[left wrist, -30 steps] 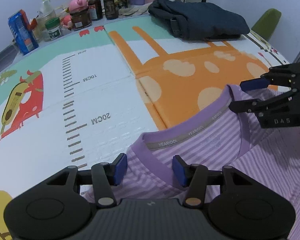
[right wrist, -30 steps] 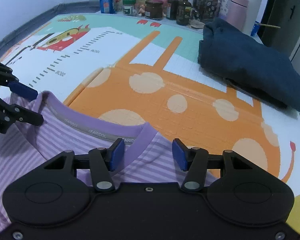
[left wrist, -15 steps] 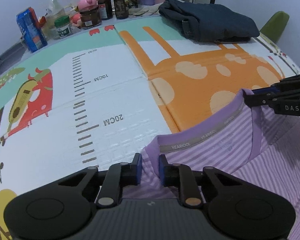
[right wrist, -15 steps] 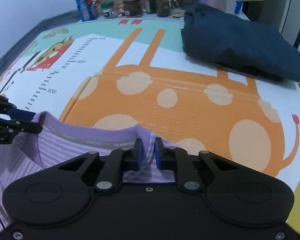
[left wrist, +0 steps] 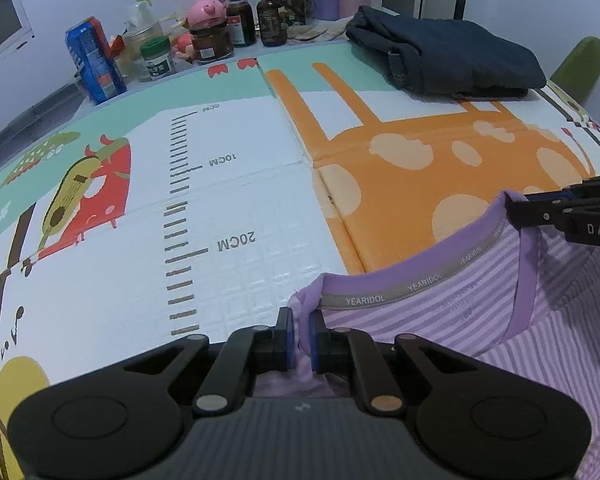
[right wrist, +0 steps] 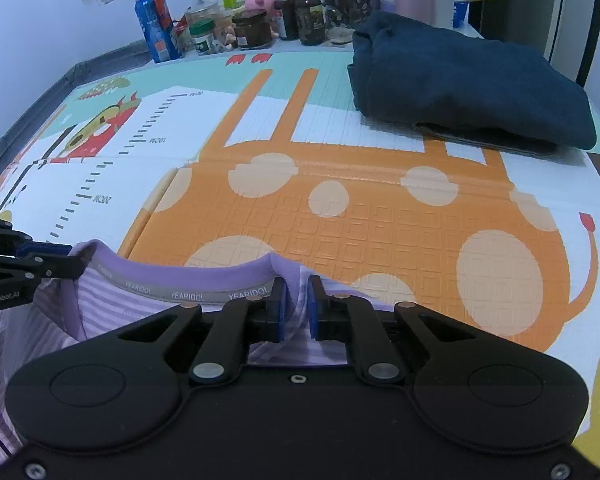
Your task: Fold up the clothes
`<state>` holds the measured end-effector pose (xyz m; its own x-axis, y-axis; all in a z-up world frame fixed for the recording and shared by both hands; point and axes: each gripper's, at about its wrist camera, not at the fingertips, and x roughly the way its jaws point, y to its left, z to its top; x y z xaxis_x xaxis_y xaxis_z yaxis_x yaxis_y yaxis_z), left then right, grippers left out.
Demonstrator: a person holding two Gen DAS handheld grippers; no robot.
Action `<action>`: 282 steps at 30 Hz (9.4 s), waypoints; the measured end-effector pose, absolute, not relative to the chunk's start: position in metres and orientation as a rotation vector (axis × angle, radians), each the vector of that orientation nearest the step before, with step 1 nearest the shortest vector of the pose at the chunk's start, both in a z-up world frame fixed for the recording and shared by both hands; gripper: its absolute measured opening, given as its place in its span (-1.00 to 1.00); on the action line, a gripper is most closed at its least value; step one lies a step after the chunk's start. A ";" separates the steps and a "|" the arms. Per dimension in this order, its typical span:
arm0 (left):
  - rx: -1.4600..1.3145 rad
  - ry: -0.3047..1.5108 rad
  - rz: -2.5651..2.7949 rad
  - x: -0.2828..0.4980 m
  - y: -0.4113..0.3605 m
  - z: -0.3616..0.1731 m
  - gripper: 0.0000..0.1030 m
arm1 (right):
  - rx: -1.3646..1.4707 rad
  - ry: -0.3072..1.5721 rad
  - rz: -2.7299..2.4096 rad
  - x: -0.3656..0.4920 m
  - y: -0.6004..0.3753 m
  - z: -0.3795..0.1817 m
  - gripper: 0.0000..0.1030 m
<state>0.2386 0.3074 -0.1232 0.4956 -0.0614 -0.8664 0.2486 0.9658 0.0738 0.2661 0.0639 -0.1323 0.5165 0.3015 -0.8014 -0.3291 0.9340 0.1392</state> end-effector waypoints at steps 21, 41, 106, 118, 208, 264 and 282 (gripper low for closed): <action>0.228 1.036 -0.153 0.271 0.305 -0.124 -0.83 | -0.034 0.946 0.349 0.287 0.072 -0.128 -0.83; 0.299 1.032 -0.134 0.329 0.299 -0.126 -0.82 | -0.030 0.953 0.310 0.346 0.083 -0.131 -0.83; -0.075 1.066 -0.084 0.179 0.293 -0.088 0.18 | 0.689 1.037 0.274 0.190 -0.077 -0.118 -0.15; -0.082 1.107 -0.113 0.176 0.278 -0.099 0.19 | 0.763 1.068 0.154 0.178 -0.094 -0.131 -0.15; 0.174 0.814 -0.469 0.187 0.092 -0.132 -0.59 | 1.002 0.937 0.270 0.195 -0.117 -0.147 -0.12; 0.038 0.772 -0.007 0.145 0.241 -0.086 -0.93 | 1.090 1.086 0.423 0.212 -0.016 -0.177 -0.08; -0.032 0.764 0.119 0.121 0.370 -0.073 -0.93 | 0.992 1.118 0.453 0.211 0.102 -0.156 -0.08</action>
